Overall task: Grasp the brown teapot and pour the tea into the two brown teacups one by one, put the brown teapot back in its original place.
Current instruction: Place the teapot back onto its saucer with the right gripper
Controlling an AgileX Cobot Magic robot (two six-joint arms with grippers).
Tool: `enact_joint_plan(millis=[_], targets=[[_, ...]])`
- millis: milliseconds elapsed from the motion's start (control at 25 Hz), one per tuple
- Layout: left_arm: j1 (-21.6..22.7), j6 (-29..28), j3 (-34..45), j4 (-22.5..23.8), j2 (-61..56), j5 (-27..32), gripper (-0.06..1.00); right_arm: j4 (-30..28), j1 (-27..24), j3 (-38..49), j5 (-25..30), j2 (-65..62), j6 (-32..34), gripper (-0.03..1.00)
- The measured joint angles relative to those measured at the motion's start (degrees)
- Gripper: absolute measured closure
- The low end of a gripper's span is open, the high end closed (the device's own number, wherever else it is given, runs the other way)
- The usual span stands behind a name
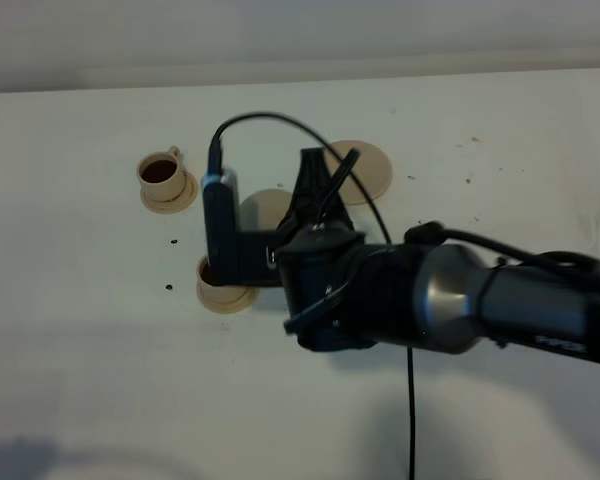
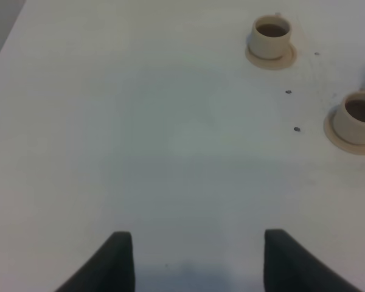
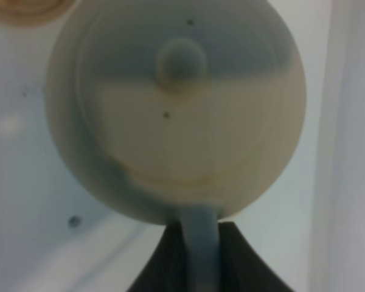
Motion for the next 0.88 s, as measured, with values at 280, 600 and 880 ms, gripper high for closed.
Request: enact_joint_plan(millis=[280, 600, 880], targets=[[0.0, 0.0, 0.0, -0.3, 0.0, 0.0, 0.47, 21.3, -2.0, -0.3, 0.3, -4.1, -1.7, 0.85], [0.0, 0.0, 0.0, 0.0, 0.0, 0.0, 0.47, 40.1, -5.2, -0.8, -4.2, -4.1, -7.8, 0.85], [0.0, 0.0, 0.0, 0.0, 0.0, 0.0, 0.47, 41.5, -6.8, -1.1, -6.1, 0.4, -7.9, 0.85]])
